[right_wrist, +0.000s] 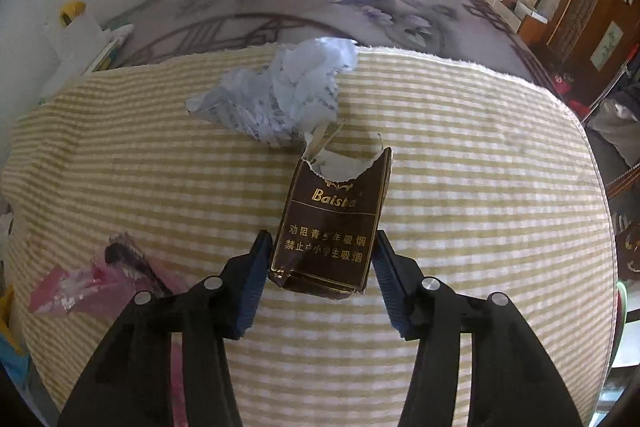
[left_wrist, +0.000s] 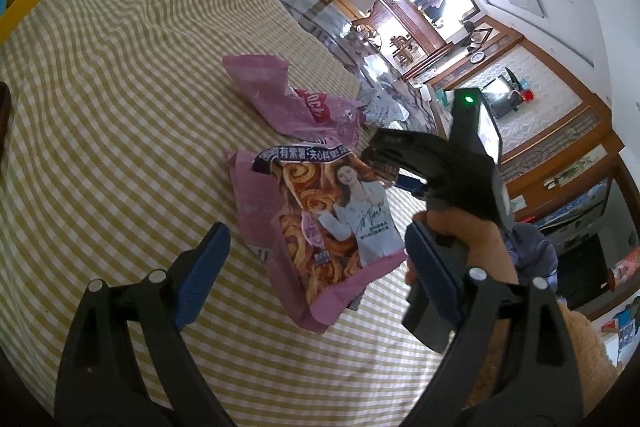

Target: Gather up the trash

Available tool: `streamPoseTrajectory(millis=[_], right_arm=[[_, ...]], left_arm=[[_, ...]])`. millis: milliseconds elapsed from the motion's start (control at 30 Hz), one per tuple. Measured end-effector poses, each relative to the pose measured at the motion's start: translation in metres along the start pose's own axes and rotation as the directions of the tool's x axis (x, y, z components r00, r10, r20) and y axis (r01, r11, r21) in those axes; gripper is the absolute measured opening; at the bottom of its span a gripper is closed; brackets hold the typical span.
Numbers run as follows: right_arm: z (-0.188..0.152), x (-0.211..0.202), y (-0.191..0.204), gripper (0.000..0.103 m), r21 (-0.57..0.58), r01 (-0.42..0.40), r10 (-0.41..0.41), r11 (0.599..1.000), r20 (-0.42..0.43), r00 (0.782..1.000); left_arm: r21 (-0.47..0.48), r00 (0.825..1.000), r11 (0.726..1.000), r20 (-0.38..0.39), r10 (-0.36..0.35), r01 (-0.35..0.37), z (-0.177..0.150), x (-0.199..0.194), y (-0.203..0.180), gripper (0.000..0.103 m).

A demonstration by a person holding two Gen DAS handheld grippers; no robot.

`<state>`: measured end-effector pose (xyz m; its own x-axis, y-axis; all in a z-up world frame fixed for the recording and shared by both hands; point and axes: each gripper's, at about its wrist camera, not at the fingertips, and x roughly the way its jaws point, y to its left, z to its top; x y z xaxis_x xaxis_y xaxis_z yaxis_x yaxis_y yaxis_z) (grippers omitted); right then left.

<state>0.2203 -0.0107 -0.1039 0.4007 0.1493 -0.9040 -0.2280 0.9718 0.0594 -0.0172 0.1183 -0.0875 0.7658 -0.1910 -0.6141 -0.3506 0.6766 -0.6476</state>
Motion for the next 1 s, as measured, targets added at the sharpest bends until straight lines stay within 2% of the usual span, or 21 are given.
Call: streamPoseTrajectory(millis=[67, 167, 333, 500, 600, 700, 767, 833, 900, 1000], right_arm=[[-0.008, -0.012, -0.008, 0.049, -0.007, -0.038, 0.038, 0.999, 0.014, 0.999], [-0.034, -0.038, -0.022, 0.049, -0.077, -0.054, 0.058, 0.996, 0.048, 0.997], [-0.092, -0.089, -0.056, 0.049, -0.191, -0.016, 0.038, 0.981, 0.11, 0.993], [-0.14, -0.126, -0.088, 0.049, -0.224, 0.005, 0.032, 0.975, 0.163, 0.986], [-0.16, -0.134, -0.106, 0.05, -0.197, 0.019, 0.023, 0.98, 0.208, 0.978], [-0.179, -0.128, -0.129, 0.05, -0.091, -0.015, 0.037, 0.996, 0.242, 0.97], [-0.187, -0.114, -0.141, 0.05, -0.02, -0.015, 0.018, 1.0, 0.201, 0.979], [-0.185, -0.104, -0.149, 0.05, 0.044, -0.086, 0.078, 0.995, 0.161, 0.984], [-0.183, -0.104, -0.147, 0.05, 0.026, -0.067, 0.062, 0.997, 0.165, 0.984], [-0.182, -0.108, -0.142, 0.05, -0.001, -0.076, 0.075, 0.997, 0.183, 0.98]], left_arm=[[0.004, 1.0, 1.0, 0.0, 0.004, -0.004, 0.001, 0.001, 0.0, 0.087], [-0.002, 1.0, 1.0, 0.006, 0.008, -0.008, 0.001, 0.0, 0.001, 0.087], [0.011, 1.0, 1.0, 0.012, 0.011, -0.012, -0.001, -0.001, -0.002, 0.087], [0.044, 0.999, 0.998, 0.031, 0.044, -0.045, -0.003, -0.002, -0.005, 0.088], [0.046, 0.997, 0.997, 0.043, 0.061, -0.063, -0.006, -0.004, -0.003, 0.088], [0.066, 0.996, 0.994, 0.037, 0.085, -0.087, -0.008, -0.004, -0.004, 0.088], [0.079, 0.995, 0.992, 0.032, 0.092, -0.094, -0.007, -0.003, -0.008, 0.088], [0.093, 0.995, 0.991, 0.026, 0.094, -0.096, -0.004, -0.001, -0.013, 0.088], [0.099, 0.996, 0.992, 0.031, 0.082, -0.084, 0.0, -0.002, -0.019, 0.091], [0.122, 0.993, 0.986, 0.034, 0.109, -0.113, 0.005, 0.005, -0.026, 0.092]])
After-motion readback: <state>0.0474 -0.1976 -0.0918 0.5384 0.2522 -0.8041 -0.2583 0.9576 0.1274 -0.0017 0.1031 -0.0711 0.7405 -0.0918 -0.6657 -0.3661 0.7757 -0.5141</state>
